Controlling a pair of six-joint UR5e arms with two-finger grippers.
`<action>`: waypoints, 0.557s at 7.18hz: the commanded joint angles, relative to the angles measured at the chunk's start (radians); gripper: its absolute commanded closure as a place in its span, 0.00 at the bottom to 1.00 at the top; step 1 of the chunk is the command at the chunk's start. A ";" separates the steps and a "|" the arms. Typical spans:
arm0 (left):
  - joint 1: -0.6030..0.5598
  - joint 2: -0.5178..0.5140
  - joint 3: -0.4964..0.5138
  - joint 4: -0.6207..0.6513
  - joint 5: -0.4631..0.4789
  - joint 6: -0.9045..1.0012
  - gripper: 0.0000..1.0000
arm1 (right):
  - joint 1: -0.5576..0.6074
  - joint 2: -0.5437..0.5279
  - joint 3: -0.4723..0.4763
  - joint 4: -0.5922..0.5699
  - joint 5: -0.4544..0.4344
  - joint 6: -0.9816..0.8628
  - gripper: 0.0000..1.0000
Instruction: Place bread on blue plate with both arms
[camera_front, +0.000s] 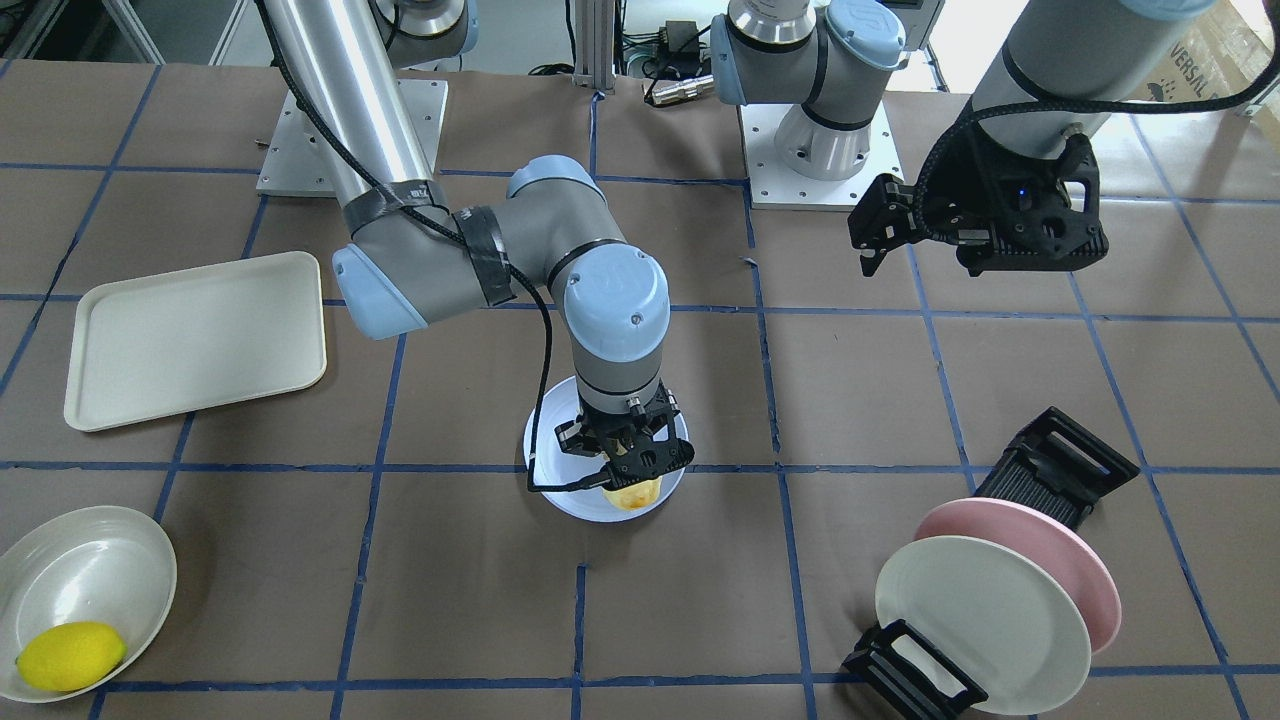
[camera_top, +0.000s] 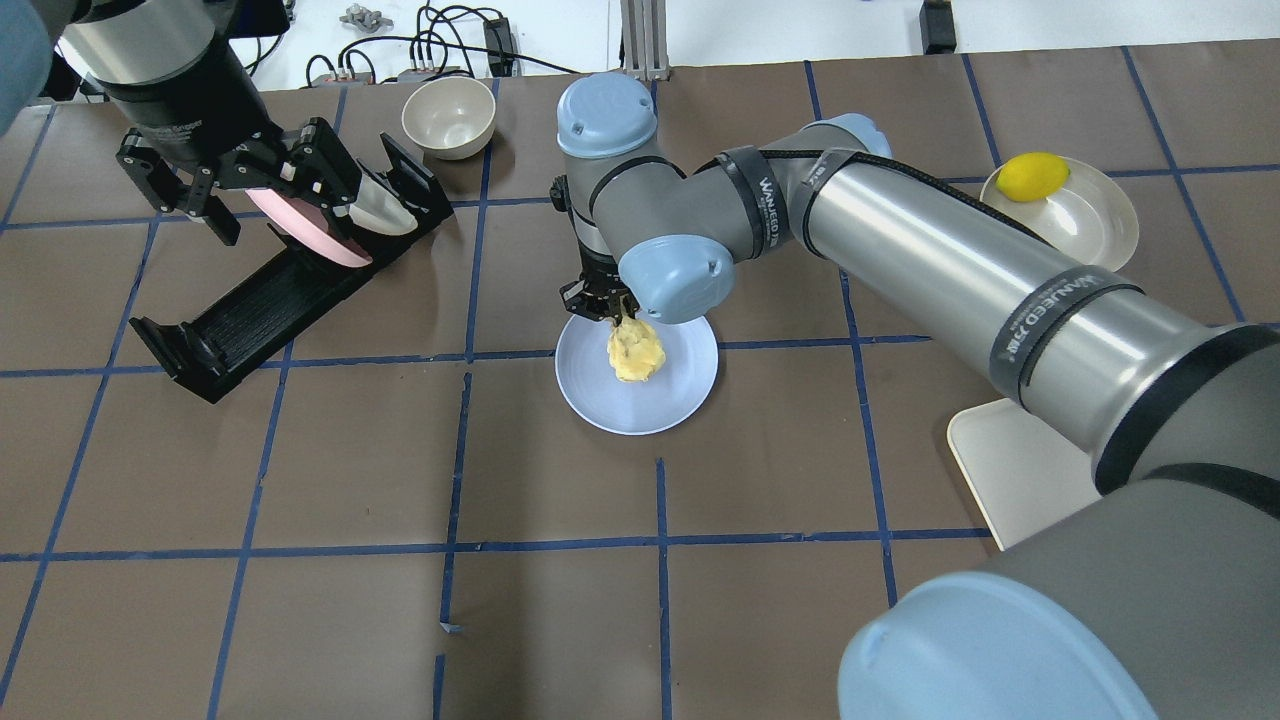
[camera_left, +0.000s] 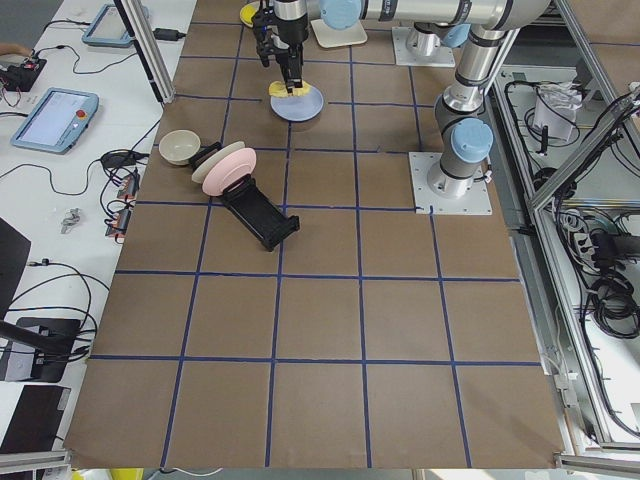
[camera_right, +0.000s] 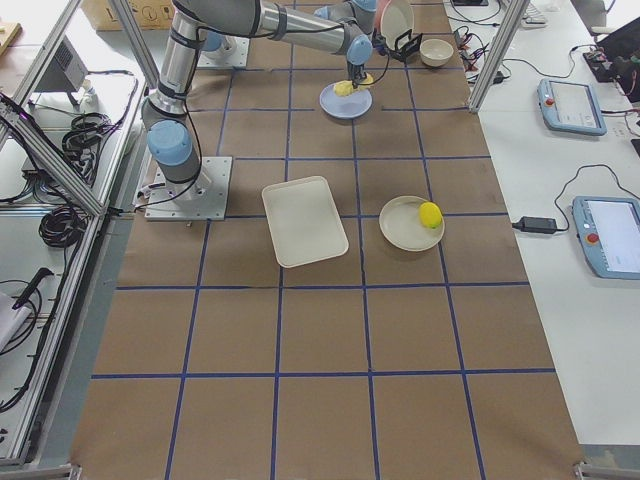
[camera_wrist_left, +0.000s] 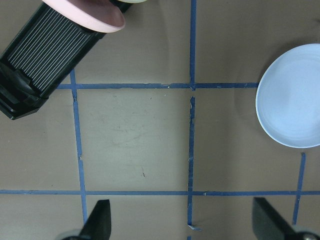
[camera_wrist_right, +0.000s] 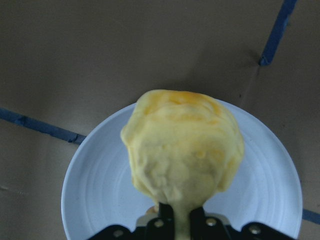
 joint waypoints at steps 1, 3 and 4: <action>0.001 0.000 0.002 0.001 0.000 0.000 0.00 | -0.011 0.010 -0.001 0.008 -0.011 0.008 0.00; 0.000 0.001 -0.002 0.001 0.000 0.000 0.00 | -0.014 0.004 -0.030 0.010 -0.008 -0.005 0.00; 0.000 0.000 -0.001 0.001 -0.003 0.000 0.00 | -0.035 -0.002 -0.037 0.016 -0.007 -0.012 0.00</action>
